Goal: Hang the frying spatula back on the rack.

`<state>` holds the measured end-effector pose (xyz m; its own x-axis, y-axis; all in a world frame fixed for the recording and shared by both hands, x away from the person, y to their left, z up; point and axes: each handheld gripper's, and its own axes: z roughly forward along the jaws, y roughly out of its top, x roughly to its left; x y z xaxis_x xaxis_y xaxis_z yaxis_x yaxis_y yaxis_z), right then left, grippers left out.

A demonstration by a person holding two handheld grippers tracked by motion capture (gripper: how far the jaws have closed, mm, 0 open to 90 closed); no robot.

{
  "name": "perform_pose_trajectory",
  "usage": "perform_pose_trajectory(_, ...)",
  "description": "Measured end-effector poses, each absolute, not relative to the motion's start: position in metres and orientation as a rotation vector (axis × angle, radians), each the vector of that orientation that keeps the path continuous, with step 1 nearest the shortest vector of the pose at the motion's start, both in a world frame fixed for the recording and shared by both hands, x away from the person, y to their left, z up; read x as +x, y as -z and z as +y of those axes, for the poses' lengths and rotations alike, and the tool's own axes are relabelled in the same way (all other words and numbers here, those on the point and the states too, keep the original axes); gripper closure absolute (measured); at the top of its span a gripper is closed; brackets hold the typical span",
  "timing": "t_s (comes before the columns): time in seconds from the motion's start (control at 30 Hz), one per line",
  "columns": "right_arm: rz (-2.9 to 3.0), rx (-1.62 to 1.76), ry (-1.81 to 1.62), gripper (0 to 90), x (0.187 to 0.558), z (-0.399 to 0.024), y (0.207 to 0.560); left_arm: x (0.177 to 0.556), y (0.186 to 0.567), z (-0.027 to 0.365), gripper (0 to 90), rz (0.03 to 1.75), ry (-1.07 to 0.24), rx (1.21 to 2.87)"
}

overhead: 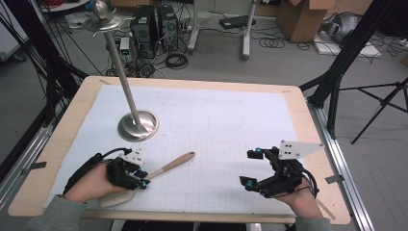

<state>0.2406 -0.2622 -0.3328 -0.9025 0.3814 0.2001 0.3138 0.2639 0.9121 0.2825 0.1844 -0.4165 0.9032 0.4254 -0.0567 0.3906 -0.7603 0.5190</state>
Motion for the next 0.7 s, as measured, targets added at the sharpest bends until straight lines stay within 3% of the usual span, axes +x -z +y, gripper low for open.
perform_pose_trajectory(0.27,2.455,0.677,-1.74,10.9,0.2407,-0.2616,0.3336,0.2811,0.416,0.1825,74.4,0.586,-0.118,2.543)
perform_pose_trajectory(0.7,2.459,0.671,-1.738,10.9,0.2397,-0.2602,0.3322,0.2809,0.4167,0.1834,76.5,0.608,-0.122,2.522)
